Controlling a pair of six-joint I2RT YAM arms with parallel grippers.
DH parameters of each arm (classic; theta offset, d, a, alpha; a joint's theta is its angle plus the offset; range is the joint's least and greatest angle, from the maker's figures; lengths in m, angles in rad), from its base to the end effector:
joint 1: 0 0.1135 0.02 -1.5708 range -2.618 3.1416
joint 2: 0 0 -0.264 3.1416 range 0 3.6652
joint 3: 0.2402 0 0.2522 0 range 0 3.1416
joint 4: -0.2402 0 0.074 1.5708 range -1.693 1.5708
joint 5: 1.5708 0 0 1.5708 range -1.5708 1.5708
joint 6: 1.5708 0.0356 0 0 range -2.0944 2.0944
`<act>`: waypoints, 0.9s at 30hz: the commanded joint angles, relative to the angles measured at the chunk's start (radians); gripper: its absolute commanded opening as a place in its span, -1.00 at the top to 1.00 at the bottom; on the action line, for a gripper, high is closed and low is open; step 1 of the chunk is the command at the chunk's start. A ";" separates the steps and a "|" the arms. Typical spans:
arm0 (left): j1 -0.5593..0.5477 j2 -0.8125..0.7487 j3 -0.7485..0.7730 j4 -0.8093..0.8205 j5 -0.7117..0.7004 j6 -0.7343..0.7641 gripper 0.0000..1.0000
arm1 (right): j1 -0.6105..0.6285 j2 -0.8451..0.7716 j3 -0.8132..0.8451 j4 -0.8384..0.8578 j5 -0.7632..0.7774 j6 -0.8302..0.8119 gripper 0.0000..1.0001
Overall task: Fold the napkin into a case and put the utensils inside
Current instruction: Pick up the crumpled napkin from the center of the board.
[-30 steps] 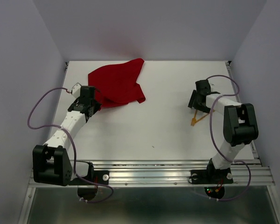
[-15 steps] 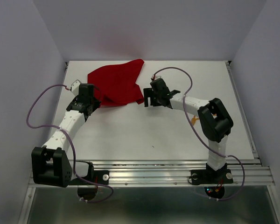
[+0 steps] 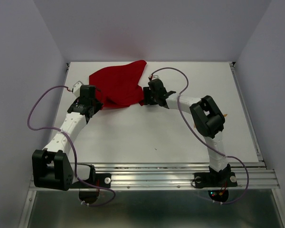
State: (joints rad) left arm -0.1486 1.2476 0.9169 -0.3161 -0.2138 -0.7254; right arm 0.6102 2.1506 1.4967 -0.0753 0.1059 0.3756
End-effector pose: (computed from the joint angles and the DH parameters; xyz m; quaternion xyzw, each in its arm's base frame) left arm 0.2722 -0.0331 0.2755 -0.2987 0.8398 -0.1010 0.4420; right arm 0.3932 0.2703 0.1601 -0.0852 0.9078 0.1505 0.3822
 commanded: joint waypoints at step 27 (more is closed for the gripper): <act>0.043 -0.068 0.298 0.001 0.135 0.179 1.00 | -0.093 -0.618 -0.042 -0.067 0.331 -0.170 0.99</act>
State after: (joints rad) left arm -0.1211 1.2446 1.1465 -0.3420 -0.0875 -0.6201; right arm 0.5137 1.6302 1.4742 -0.1291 0.3260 0.2852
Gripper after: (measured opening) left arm 0.026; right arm 0.023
